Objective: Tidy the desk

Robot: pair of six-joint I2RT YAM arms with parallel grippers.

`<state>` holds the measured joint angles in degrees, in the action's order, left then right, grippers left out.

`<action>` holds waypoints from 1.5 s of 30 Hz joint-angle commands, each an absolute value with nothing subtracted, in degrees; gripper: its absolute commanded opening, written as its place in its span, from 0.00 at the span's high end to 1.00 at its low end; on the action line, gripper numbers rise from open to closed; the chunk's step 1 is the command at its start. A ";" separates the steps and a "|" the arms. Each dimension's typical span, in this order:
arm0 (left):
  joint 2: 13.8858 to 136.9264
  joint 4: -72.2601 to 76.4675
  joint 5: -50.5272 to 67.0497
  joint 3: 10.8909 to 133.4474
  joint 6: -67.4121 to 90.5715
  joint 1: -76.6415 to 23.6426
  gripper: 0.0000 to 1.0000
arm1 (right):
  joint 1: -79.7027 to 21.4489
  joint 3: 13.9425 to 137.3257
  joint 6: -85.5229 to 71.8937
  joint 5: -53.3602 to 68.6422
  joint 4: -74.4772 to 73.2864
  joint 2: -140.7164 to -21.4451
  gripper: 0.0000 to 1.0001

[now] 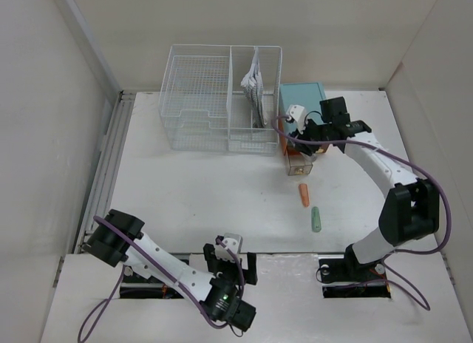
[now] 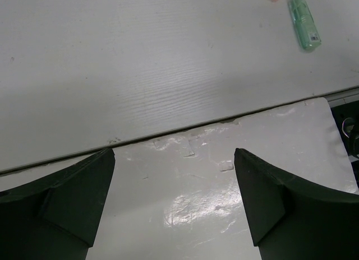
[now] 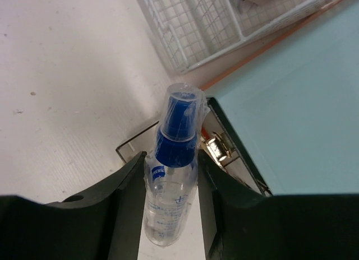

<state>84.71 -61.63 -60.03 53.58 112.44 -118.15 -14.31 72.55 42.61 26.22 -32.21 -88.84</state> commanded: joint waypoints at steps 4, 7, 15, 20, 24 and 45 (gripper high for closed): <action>84.73 -64.95 -62.14 53.17 128.41 -118.74 0.14 | -14.24 70.93 46.13 31.11 -33.84 -87.10 0.80; 84.73 -64.95 -62.14 53.17 128.41 -118.74 0.14 | -14.24 70.93 47.89 32.16 -34.80 -88.50 0.83; 84.73 -64.95 -62.14 53.17 128.94 -118.74 0.14 | -15.38 70.93 48.60 31.65 -33.58 -91.05 0.85; 84.73 -64.95 -62.14 52.65 128.94 -118.74 0.14 | -15.90 71.46 48.60 29.80 -31.99 -93.25 0.85; 84.20 -64.95 -62.14 52.65 128.94 -118.74 0.14 | -15.91 71.98 48.60 29.27 -31.46 -93.78 0.83; 83.67 -64.95 -61.61 51.59 129.99 -118.74 0.14 | -17.67 78.05 53.51 32.87 -36.21 -94.75 0.88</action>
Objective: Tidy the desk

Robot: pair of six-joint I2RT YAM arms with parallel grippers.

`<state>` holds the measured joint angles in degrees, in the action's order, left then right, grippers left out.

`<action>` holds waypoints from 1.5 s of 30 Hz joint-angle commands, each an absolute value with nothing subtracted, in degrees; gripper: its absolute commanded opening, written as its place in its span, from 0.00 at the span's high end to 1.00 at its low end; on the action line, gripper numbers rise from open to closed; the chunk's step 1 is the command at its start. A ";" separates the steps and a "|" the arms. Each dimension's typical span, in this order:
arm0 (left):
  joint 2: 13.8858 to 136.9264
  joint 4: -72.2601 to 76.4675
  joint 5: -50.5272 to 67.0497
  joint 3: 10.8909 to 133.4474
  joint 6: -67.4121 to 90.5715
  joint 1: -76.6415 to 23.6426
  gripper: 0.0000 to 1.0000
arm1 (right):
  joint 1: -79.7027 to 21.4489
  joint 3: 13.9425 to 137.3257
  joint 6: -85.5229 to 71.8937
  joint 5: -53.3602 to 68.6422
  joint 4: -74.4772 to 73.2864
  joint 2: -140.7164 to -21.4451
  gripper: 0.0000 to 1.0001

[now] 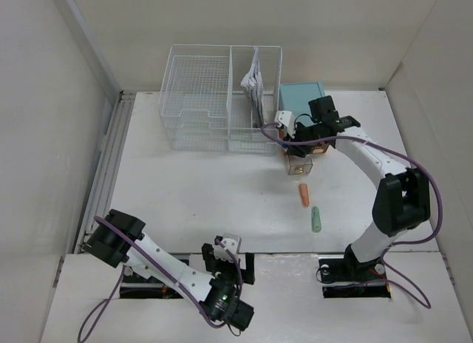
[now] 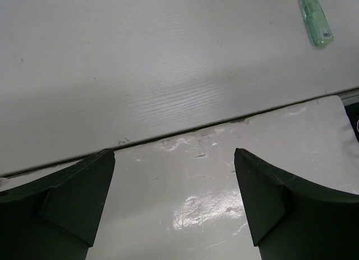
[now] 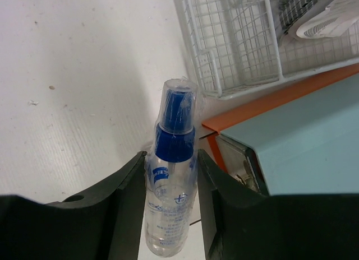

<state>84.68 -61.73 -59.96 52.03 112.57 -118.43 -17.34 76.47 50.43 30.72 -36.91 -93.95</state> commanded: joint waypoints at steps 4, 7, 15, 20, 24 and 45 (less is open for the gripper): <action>83.67 -64.95 -61.61 51.59 129.99 -118.74 0.14 | -17.67 76.90 57.30 32.87 -36.21 -96.67 0.88; 83.67 -64.95 -61.61 51.59 129.99 -118.74 0.14 | -17.14 75.77 60.28 34.01 -37.62 -97.29 0.88; 84.20 -64.95 -61.09 51.59 129.99 -118.74 0.14 | -16.08 72.60 59.42 35.07 -39.46 -96.42 0.92; 84.20 -64.95 -61.61 51.59 129.99 -118.74 0.14 | -16.08 67.60 54.16 34.37 -38.85 -91.77 0.95; 84.20 -64.95 -62.14 51.59 129.99 -118.74 0.14 | -16.08 65.92 48.02 31.91 -34.99 -90.01 0.95; 84.73 -62.86 -67.31 52.73 128.59 -118.74 0.30 | -14.34 64.78 39.91 25.66 -31.64 -79.82 0.92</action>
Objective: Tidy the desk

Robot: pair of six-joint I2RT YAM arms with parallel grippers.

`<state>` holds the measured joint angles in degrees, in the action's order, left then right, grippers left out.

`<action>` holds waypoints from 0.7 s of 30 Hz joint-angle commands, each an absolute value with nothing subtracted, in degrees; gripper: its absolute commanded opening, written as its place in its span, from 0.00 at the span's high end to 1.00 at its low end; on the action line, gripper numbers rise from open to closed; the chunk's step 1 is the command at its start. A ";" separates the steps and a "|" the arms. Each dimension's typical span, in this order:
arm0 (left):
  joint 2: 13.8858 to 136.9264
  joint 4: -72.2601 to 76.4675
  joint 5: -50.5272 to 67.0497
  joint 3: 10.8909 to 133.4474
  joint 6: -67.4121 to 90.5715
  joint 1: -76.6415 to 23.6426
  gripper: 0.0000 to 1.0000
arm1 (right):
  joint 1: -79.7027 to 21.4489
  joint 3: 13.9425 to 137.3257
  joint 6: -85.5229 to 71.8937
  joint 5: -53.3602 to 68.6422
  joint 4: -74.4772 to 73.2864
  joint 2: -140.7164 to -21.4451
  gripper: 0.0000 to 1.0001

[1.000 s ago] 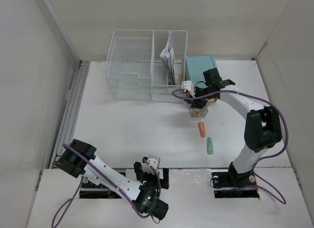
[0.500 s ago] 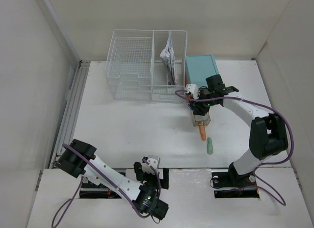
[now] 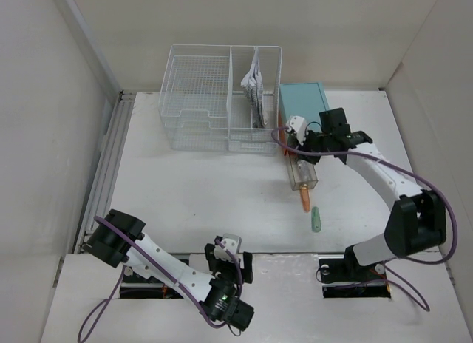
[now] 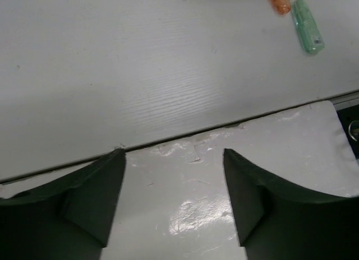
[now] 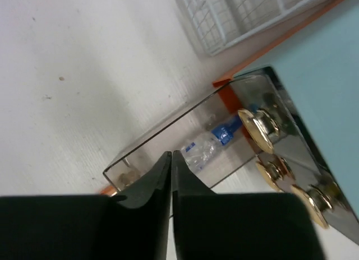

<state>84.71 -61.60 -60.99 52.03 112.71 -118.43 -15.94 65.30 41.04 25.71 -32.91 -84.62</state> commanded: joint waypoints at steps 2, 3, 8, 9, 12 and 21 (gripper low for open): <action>84.20 -59.43 -68.99 53.26 125.26 -117.16 0.48 | -12.14 63.82 38.59 23.49 -29.20 -78.40 1.00; 83.68 -56.80 -69.69 53.26 122.29 -116.38 0.61 | -11.08 63.11 37.45 22.16 -27.96 -77.79 1.00; 80.95 -24.31 -70.93 53.79 88.57 -107.24 0.77 | -5.63 59.07 27.70 18.46 -24.00 -75.68 1.00; 80.16 -18.34 -70.06 52.14 77.02 -105.83 0.77 | -4.84 58.45 25.95 17.94 -22.78 -75.15 1.00; 75.86 9.06 -61.58 44.08 61.22 -98.72 0.53 | -1.50 57.83 22.16 21.43 -22.76 -74.62 0.59; 80.04 42.78 -31.94 37.79 46.42 -76.15 0.40 | 10.53 56.09 3.39 40.14 -17.16 -81.38 0.47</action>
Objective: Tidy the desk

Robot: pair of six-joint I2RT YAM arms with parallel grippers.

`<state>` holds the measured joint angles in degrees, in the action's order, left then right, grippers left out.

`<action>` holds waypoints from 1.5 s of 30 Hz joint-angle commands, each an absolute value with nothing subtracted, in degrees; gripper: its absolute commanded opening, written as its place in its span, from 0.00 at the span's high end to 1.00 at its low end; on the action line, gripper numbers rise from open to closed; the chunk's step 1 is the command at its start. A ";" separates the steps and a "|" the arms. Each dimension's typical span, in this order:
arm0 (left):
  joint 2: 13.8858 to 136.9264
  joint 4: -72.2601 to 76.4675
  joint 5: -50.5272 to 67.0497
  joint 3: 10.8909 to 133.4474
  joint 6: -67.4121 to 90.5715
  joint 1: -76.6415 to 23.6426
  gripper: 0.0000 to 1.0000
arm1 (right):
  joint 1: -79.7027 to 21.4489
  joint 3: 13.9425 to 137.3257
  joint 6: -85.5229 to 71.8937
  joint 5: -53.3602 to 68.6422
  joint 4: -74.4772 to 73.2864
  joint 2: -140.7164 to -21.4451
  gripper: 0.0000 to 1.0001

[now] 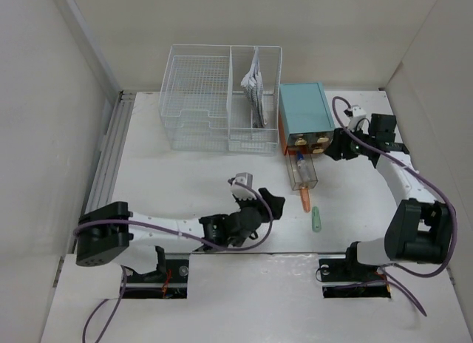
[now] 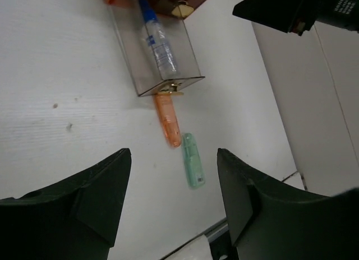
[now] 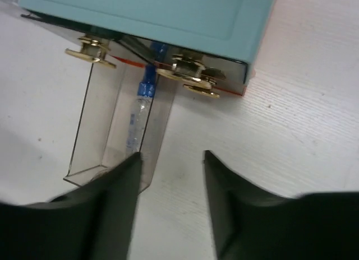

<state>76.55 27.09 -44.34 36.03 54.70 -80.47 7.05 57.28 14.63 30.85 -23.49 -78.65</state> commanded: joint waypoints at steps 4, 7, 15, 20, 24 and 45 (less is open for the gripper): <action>88.75 44.21 -21.11 43.76 44.74 -71.81 0.41 | 13.00 54.58 -1.49 43.06 -13.80 -85.51 0.59; 94.54 47.10 -13.64 47.37 45.26 -69.10 0.43 | 14.23 54.58 -4.73 44.30 -11.61 -87.36 0.49; 104.40 51.06 -4.50 51.14 48.59 -65.57 0.43 | 14.85 55.11 -16.07 46.05 -2.83 -93.06 0.30; 109.33 50.90 -3.08 54.05 49.83 -63.72 0.44 | 14.85 55.11 -22.67 46.05 3.42 -96.50 0.34; 112.85 47.82 -3.08 57.65 49.83 -61.62 0.45 | 14.85 56.16 -24.25 46.05 4.48 -98.78 0.47; 121.89 37.45 -5.19 71.45 48.16 -51.51 0.45 | 13.80 52.04 -30.67 45.62 10.99 -102.30 0.41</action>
